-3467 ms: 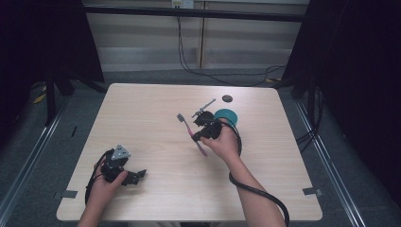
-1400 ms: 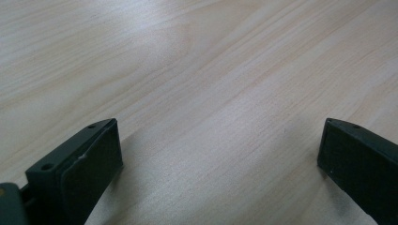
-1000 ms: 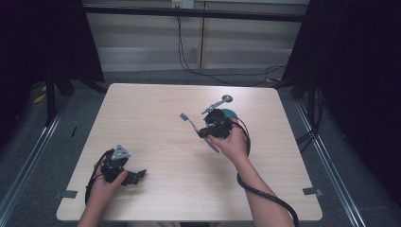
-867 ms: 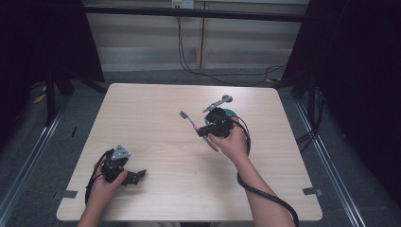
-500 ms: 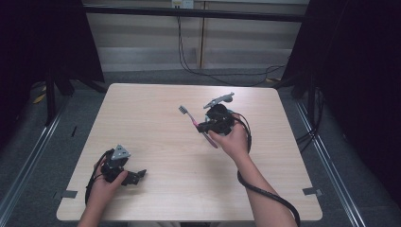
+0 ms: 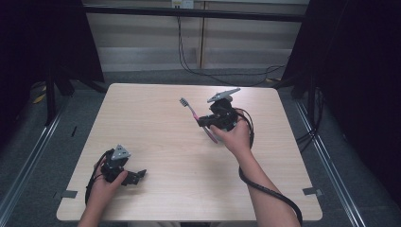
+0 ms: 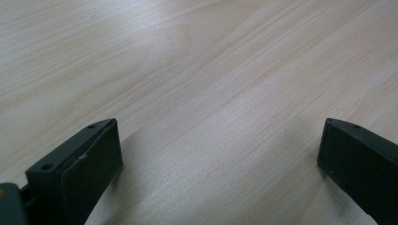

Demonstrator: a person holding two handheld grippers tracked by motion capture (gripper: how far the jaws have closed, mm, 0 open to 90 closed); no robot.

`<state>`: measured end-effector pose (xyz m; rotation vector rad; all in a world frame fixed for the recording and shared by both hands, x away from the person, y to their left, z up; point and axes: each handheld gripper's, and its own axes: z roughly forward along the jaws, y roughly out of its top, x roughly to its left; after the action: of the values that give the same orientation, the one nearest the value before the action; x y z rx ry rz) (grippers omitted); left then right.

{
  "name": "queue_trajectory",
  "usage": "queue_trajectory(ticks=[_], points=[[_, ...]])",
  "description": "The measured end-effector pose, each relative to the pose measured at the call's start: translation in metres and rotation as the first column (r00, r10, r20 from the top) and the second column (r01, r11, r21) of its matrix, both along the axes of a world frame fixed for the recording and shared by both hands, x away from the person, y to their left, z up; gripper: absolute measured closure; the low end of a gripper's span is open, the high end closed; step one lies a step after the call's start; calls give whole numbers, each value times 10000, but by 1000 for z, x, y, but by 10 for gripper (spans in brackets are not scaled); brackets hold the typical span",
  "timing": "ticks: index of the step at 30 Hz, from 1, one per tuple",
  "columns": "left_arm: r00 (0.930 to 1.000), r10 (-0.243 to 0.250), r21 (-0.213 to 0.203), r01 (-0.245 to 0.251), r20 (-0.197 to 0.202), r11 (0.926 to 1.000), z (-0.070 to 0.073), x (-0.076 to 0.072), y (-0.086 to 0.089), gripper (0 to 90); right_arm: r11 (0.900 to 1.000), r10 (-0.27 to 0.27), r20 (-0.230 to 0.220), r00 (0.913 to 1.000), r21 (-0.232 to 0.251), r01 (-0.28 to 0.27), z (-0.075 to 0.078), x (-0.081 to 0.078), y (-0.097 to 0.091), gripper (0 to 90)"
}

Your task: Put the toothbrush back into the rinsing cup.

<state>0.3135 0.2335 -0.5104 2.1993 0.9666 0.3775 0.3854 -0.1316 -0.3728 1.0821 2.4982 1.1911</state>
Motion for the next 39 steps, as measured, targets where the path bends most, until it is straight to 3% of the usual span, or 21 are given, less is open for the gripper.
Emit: queue_trajectory(ticks=[13,39], points=[[10000,-2,15,2,-3,10000,0,0,0,0,9956,-444,504,9977,851,400,10,4,-12,825],[10000,-22,36,22,-9,10000,0,0,0,0,9858,-1218,1053,9870,1288,1079,13,11,-27,826]])
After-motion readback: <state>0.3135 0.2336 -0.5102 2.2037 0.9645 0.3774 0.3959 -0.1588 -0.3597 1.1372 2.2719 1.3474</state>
